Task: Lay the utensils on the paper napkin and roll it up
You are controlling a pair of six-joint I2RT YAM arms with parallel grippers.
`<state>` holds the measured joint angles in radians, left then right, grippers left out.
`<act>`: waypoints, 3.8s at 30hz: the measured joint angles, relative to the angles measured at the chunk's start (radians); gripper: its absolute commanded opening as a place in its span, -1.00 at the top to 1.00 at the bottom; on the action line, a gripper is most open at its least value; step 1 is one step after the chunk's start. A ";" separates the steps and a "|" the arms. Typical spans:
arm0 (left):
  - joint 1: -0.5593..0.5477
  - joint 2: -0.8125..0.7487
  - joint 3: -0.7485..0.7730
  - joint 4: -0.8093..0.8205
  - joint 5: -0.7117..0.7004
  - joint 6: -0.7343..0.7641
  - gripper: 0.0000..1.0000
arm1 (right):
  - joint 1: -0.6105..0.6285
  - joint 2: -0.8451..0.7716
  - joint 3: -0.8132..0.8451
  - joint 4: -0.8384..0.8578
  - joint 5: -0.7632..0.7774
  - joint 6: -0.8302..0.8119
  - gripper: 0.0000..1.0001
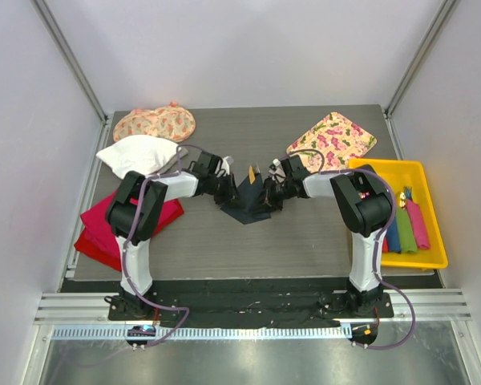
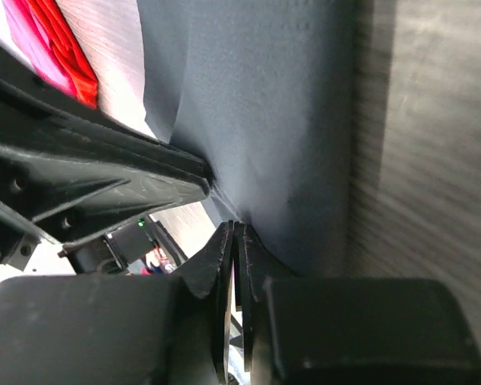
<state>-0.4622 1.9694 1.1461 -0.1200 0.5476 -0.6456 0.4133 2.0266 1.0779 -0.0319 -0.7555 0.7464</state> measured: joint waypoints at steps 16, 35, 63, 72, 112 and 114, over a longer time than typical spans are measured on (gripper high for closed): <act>0.004 0.068 0.129 -0.133 -0.003 0.108 1.00 | 0.008 -0.101 -0.008 -0.071 0.049 -0.126 0.71; 0.005 -0.070 -0.045 -0.120 0.004 0.107 0.79 | 0.039 -0.067 -0.074 -0.038 0.003 -0.140 0.77; -0.002 0.030 0.042 -0.034 -0.012 0.032 0.91 | 0.076 -0.085 -0.076 -0.020 0.021 -0.075 0.66; -0.002 0.031 0.049 -0.046 -0.013 0.054 0.92 | 0.078 -0.126 0.024 -0.061 0.163 -0.124 0.74; 0.027 -0.037 -0.031 0.167 0.023 -0.109 0.79 | 0.100 -0.056 0.053 -0.109 0.230 -0.143 0.81; 0.024 -0.023 -0.031 0.182 0.023 -0.117 0.80 | 0.100 -0.056 0.051 -0.104 0.227 -0.141 0.81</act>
<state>-0.4385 1.9465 1.1156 0.0616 0.5705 -0.7631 0.5129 1.9709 1.1286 -0.1356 -0.5282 0.6052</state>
